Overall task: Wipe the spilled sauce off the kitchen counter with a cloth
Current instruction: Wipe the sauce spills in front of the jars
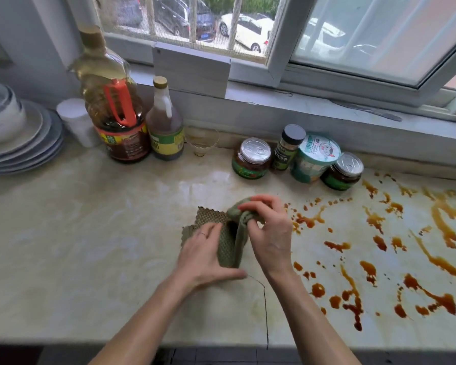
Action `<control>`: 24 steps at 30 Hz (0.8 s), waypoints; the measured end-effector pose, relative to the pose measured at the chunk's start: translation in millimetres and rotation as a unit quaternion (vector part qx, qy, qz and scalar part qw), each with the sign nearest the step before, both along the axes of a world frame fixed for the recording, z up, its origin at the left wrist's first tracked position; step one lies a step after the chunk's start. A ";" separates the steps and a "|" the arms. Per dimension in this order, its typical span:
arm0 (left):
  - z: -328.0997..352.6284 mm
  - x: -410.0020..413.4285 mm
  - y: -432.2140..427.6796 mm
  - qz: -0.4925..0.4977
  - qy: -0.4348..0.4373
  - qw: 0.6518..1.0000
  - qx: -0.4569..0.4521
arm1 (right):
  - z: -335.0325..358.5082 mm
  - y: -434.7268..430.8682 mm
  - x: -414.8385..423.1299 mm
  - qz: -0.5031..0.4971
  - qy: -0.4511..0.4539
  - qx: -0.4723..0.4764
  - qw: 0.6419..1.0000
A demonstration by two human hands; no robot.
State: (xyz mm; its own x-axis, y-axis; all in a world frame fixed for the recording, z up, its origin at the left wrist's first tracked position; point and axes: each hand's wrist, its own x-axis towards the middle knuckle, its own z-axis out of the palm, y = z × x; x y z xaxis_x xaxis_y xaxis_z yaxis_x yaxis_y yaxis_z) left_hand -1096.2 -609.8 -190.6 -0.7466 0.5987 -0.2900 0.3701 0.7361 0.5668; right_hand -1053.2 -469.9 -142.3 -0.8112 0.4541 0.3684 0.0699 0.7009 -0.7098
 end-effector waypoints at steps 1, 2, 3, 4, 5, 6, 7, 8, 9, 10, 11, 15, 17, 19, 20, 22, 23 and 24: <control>-1.0 4.9 11.8 0.000 0.010 1.000 -0.001 | 10.2 0.0 -4.7 -0.005 0.024 0.003 1.000; -2.2 7.7 22.1 0.017 0.022 0.999 0.023 | 18.8 1.6 -7.6 -0.013 0.047 0.010 0.999; 0.4 7.7 29.6 0.050 0.036 0.996 0.062 | 25.3 4.5 -8.1 -0.021 0.065 0.018 0.997; 0.6 2.5 33.8 0.095 0.039 0.989 0.103 | 27.8 8.6 -5.4 -0.032 0.074 0.027 0.996; 6.9 -2.6 35.8 0.142 0.023 0.980 0.139 | 26.6 13.5 0.5 -0.043 0.071 0.038 0.996; 9.5 -10.9 36.0 0.191 -0.014 0.968 0.165 | 20.9 19.5 9.2 -0.052 0.052 0.048 0.996; 15.6 -17.8 34.3 0.236 -0.053 0.952 0.186 | 12.5 24.6 19.6 -0.052 0.013 0.053 0.997; 20.2 -24.8 33.4 0.276 -0.102 0.931 0.215 | 2.7 27.9 30.2 -0.044 -0.046 0.051 0.997; 24.4 -31.0 32.8 0.309 -0.162 0.897 0.270 | -8.0 27.7 41.0 -0.034 -0.109 0.031 0.993; 29.0 -34.5 33.5 0.333 -0.232 0.848 0.340 | -17.5 26.8 49.7 -0.029 -0.156 -0.010 0.987; 33.8 -35.5 33.5 0.347 -0.296 0.799 0.392 | -24.5 26.6 55.5 -0.040 -0.172 -0.073 0.982; 56.0 -27.9 32.6 0.249 -0.424 0.742 0.456 | -25.3 36.3 45.3 -0.113 -0.130 -0.314 0.934; 63.8 -25.2 32.9 0.195 -0.400 0.779 0.443 | -21.6 44.8 35.6 -0.120 -0.108 -0.370 0.915; 71.4 -30.8 32.4 0.158 -0.329 0.832 0.417 | -18.8 47.5 31.5 -0.145 -0.074 -0.383 0.909; 75.8 -35.1 31.5 0.129 -0.277 0.864 0.401 | -19.4 48.0 31.8 -0.163 -0.053 -0.381 0.908; 82.0 -40.3 29.5 0.061 -0.135 0.925 0.349 | -21.9 48.1 32.0 -0.204 -0.020 -0.369 0.907; 83.2 -38.5 30.7 0.024 -0.054 0.950 0.308 | -23.0 48.4 32.2 -0.222 -0.009 -0.365 0.904; 81.2 -33.1 32.8 -0.017 0.014 0.966 0.258 | -25.7 47.7 31.1 -0.233 -0.004 -0.363 0.902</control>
State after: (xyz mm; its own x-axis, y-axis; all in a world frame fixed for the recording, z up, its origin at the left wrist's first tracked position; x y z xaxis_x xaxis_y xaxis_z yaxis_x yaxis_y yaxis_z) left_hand -1129.3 -576.9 -109.3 -0.7276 0.6822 0.0730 0.4095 0.3464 0.8440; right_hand -1022.1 -422.2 -168.0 -0.4708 0.8662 -0.1675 0.2439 -0.0547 -0.9683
